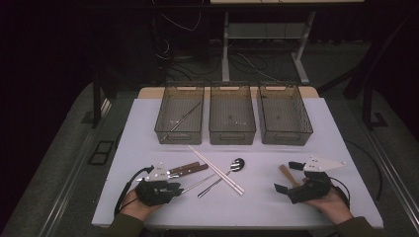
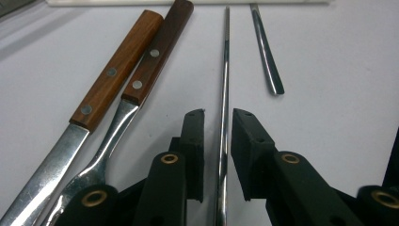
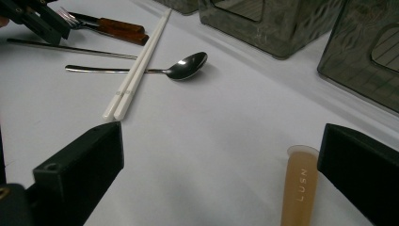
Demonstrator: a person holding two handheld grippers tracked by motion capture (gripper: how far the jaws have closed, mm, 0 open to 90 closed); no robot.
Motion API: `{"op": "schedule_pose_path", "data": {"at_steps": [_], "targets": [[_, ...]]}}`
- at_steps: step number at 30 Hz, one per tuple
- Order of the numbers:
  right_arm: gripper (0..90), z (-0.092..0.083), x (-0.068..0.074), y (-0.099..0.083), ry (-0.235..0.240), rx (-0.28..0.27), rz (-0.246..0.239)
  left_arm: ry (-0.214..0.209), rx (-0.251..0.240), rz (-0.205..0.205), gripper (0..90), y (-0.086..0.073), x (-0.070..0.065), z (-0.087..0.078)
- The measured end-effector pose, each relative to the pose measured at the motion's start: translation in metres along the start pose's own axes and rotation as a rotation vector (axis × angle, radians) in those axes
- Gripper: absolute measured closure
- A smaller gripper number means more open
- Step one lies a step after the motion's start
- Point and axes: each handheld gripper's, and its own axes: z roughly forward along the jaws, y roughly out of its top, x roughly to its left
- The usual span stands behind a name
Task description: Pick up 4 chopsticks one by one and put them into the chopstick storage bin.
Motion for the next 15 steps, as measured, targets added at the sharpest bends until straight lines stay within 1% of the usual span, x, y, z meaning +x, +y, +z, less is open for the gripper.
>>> {"op": "schedule_pose_path", "data": {"at_steps": [5,7,10,12,13,15], "targets": [[1.0,0.0000,0.0001,0.0000,-0.001,0.000,-0.001,-0.009,0.014,0.008,77.1,-0.0002,0.0006,0.0011],[1.0,0.0000,0.0000,0.0000,-0.001,0.000,-0.002,-0.009,0.015,-0.001,77.9,-0.0006,-0.0001,0.0021],[1.1,0.0000,0.0001,0.0000,-0.002,0.001,-0.002,-0.012,0.030,0.011,79.1,-0.0008,0.0009,0.0035],[1.0,0.0001,0.0001,0.0000,-0.002,0.001,-0.002,-0.015,0.041,0.001,80.7,-0.0013,0.0003,0.0048],[1.0,0.0001,0.0001,0.0000,-0.002,0.001,-0.003,-0.017,0.047,0.014,81.1,-0.0013,0.0007,0.0055],[1.0,0.0000,0.0002,0.0000,-0.002,0.001,-0.003,-0.007,0.052,0.016,81.5,-0.0010,-0.0005,0.0057]]}}
